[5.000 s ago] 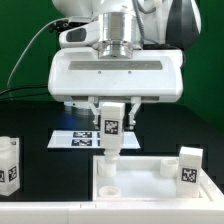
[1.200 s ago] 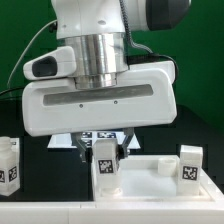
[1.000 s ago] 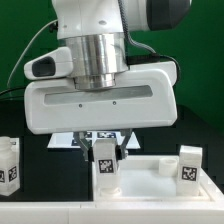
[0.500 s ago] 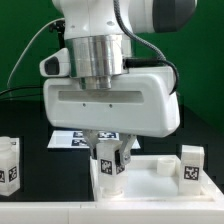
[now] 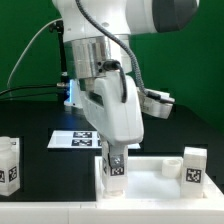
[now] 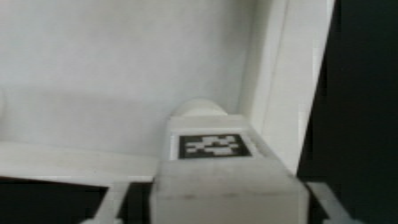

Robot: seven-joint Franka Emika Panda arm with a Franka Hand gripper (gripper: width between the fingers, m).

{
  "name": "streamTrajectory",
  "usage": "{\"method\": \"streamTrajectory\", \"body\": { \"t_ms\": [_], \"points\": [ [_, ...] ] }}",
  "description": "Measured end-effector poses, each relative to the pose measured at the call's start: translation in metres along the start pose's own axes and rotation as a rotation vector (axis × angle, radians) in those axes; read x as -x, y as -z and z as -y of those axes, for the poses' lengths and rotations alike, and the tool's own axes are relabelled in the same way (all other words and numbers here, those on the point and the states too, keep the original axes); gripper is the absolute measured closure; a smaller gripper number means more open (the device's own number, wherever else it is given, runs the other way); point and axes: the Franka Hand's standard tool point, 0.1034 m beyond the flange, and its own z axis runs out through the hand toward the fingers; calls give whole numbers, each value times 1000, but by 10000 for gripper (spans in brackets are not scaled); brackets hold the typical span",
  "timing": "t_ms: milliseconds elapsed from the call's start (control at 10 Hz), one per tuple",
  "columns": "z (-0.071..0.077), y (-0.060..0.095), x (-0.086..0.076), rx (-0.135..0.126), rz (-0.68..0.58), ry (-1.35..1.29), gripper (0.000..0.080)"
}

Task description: Assemble square table

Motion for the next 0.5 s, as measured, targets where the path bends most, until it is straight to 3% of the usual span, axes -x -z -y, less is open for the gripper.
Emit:
{"method": "streamTrajectory", "body": {
  "t_ms": [100,200,300,400,500],
  "points": [
    [0,0,0,2,-2,24,429],
    [1,1,1,7,-12,187,429],
    [3,2,5,20,-30,368,243],
    [2,1,4,21,-28,400,243],
    [2,1,3,23,-28,476,165]
  ]
}}
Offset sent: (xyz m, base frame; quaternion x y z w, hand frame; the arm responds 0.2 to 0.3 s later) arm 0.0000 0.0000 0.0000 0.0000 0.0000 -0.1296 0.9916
